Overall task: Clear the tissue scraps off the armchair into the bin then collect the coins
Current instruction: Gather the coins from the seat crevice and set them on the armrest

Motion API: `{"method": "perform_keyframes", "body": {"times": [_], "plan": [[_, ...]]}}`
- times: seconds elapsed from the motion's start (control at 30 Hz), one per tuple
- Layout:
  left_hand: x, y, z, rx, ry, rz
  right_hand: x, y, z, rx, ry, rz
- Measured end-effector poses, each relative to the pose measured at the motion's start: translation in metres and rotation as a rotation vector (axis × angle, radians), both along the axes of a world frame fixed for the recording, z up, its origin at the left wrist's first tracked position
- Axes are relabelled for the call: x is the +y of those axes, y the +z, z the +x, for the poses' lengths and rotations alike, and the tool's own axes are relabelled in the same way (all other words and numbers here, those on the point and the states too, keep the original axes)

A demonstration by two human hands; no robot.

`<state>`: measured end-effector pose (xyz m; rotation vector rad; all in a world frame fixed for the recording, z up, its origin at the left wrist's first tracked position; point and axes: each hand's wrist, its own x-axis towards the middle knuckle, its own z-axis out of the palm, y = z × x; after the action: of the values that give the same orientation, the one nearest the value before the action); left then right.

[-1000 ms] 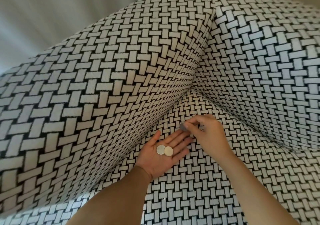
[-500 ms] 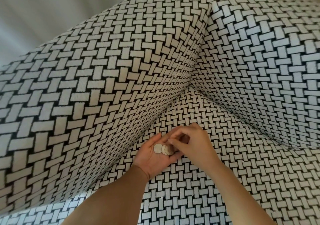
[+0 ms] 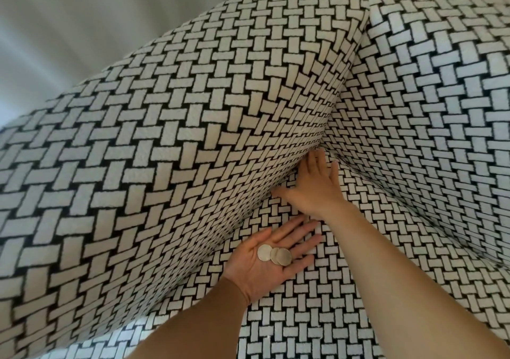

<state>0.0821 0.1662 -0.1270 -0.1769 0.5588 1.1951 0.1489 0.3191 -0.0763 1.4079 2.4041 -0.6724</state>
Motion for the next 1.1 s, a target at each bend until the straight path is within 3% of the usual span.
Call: {"method": "perform_keyframes", "body": {"times": [0.13, 0.33, 0.9, 1.1], "plan": [[-0.001, -0.005, -0.001, -0.007, -0.004, 0.013, 0.001, -0.007, -0.013, -0.23, 0.092, 0.061], [-0.002, -0.007, 0.0, -0.058, 0.043, 0.02, -0.005, -0.001, -0.014, -0.317, 0.224, 0.144], [-0.003, 0.015, 0.005, -0.116, 0.088, 0.002, -0.02, 0.004, -0.024, -0.294, 0.311, -0.025], [-0.004, 0.016, 0.005, -0.117, 0.104, 0.004, -0.02, 0.005, -0.006, -0.048, 0.359, -0.079]]}}
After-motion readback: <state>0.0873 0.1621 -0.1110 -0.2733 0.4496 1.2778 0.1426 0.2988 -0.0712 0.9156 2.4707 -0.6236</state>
